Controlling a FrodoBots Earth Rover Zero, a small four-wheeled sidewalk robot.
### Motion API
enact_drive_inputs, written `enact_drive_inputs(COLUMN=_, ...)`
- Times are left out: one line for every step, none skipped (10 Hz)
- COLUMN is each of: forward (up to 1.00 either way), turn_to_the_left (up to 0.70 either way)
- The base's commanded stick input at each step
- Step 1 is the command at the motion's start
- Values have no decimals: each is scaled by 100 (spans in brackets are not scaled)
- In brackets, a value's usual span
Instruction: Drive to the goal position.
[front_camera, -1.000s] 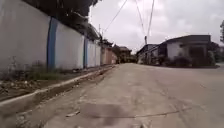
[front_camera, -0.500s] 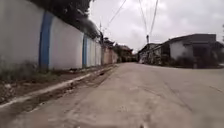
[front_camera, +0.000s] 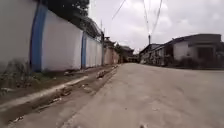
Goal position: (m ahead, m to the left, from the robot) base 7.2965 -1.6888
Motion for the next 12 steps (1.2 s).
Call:
enact_drive_inputs(forward=100, turn_to_the_left=-40)
enact_drive_inputs(forward=100, turn_to_the_left=-40)
enact_drive_inputs(forward=100, turn_to_the_left=-40)
enact_drive_inputs(forward=100, turn_to_the_left=-40)
enact_drive_inputs(forward=100, turn_to_the_left=-40)
enact_drive_inputs(forward=100, turn_to_the_left=-40)
enact_drive_inputs(forward=100, turn_to_the_left=-40)
enact_drive_inputs(forward=100, turn_to_the_left=-40)
enact_drive_inputs(forward=100, turn_to_the_left=-39)
enact_drive_inputs(forward=100, turn_to_the_left=-14)
enact_drive_inputs(forward=100, turn_to_the_left=0)
enact_drive_inputs(forward=100, turn_to_the_left=0)
